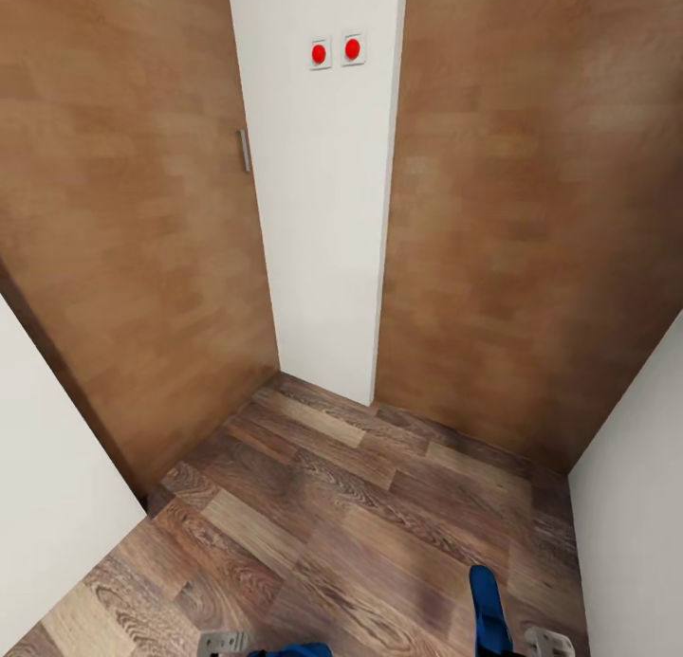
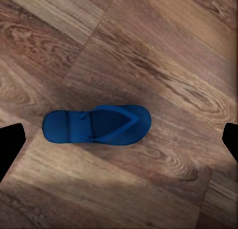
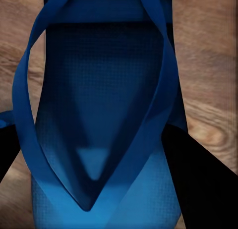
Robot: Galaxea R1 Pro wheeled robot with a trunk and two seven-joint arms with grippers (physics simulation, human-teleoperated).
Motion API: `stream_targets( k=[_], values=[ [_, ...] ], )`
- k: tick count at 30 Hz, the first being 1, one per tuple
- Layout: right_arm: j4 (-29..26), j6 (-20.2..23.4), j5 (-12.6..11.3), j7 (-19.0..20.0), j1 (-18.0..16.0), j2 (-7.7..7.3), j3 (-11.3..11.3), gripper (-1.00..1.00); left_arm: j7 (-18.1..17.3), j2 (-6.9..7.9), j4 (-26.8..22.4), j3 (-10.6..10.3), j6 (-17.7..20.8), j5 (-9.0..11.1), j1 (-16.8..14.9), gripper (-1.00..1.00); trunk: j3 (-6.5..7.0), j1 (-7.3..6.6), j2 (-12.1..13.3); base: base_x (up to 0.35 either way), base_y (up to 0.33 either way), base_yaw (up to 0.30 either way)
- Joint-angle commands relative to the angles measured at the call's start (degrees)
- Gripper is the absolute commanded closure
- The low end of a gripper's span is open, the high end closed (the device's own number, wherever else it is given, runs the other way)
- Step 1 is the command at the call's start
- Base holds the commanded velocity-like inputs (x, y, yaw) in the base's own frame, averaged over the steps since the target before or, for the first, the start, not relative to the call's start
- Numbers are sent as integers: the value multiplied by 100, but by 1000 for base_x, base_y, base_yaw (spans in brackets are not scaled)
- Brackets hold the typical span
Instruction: In the bedroom, move the book from the bed onto either nightstand, and place the two sandals side by side next to the bed.
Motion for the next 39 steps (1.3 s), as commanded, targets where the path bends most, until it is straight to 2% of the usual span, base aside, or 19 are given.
stream_targets(
  k=[1, 15, 32, 34, 36, 39],
  values=[
    [8, -10, -27, 19, -4, -1, -2, 100, -35, -2, 5, 13, -2, 43, -3, -100, -5, -1, -2, 17, -35, 3],
    [8, -10, -27, 19, -4, -1, -2, 100, -35, -9, 5, 12, -3, 43, -3, -100, -5, -1, -2, 2, -77, 0],
    [8, -15, -21, 19, -4, -1, -2, 100, -36, -9, 5, 19, 0, 43, -3, -100, -5, -1, -2, 0, -4, 0],
    [8, -17, -19, 19, -4, -1, -2, 100, 12, 1, -101, 36, 30, 37, -8, -100, -5, -1, -2, 0, 0, 0],
    [8, -17, -19, 19, -4, -1, -2, 100, 82, 2, -424, 38, 93, 27, -134, -100, -5, -1, -2, 0, 0, 0],
    [8, -17, -19, 15, -4, -1, -2, 100, 128, 7, -880, 35, 401, 8, -285, -100, -5, -1, -2, 0, 0, 0]
  ],
)
